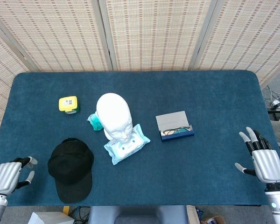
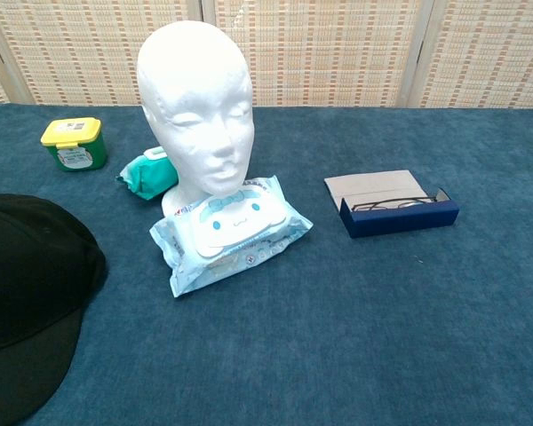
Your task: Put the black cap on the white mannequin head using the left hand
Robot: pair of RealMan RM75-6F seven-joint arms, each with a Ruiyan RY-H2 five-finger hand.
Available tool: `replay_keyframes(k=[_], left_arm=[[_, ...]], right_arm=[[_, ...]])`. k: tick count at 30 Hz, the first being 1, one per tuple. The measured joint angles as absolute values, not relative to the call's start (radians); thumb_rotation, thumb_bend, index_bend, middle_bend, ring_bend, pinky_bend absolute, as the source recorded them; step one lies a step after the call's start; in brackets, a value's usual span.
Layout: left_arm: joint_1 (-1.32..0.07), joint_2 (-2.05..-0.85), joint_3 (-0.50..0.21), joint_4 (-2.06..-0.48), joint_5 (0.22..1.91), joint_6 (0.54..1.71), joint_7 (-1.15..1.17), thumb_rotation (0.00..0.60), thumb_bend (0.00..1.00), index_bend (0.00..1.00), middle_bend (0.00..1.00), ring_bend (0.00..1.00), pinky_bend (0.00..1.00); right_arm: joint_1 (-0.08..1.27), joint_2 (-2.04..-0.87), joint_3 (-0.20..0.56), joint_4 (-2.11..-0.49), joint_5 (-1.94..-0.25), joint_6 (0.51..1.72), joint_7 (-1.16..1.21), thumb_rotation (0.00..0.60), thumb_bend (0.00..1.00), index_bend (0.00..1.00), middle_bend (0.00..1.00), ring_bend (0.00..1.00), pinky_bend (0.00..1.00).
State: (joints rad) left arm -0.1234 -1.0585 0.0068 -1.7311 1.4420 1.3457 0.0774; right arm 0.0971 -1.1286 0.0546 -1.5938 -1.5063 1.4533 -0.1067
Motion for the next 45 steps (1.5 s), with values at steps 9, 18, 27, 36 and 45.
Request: replay_keyframes(k=[9, 18, 27, 36, 45], left_arm=[[-0.123, -1.059, 0.008, -1.728, 1.434, 1.343, 0.081, 0.6, 0.38, 0.41, 0.49, 0.37, 0.51], [-0.113, -1.051, 0.015, -1.742, 1.471, 1.372, 0.069, 0.6, 0.38, 0.41, 0.49, 0.37, 0.51], [-0.104, -1.004, 0.045, -1.79, 1.541, 1.386, 0.022, 0.6, 0.53, 0.43, 0.49, 0.38, 0.54], [-0.11, -0.952, 0.092, -1.817, 1.666, 1.389, -0.109, 0.6, 0.91, 0.47, 0.51, 0.42, 0.58], [-0.125, -0.898, 0.147, -1.814, 1.801, 1.414, -0.308, 0.6, 0.95, 0.49, 0.53, 0.44, 0.59]], right_arm=[[0.107, -1.129, 0.06, -1.599, -1.494, 1.436, -0.116, 0.6, 0.0, 0.0, 0.03, 0.0, 0.16], [0.103, -1.131, 0.053, -1.606, -1.509, 1.449, -0.129, 0.6, 0.0, 0.0, 0.03, 0.0, 0.16], [0.103, -1.132, 0.054, -1.605, -1.505, 1.448, -0.129, 0.6, 0.0, 0.0, 0.03, 0.0, 0.16], [0.101, -1.131, 0.054, -1.606, -1.502, 1.451, -0.126, 0.6, 0.0, 0.0, 0.03, 0.0, 0.16], [0.102, -1.132, 0.054, -1.606, -1.5, 1.446, -0.13, 0.6, 0.0, 0.0, 0.03, 0.0, 0.16]])
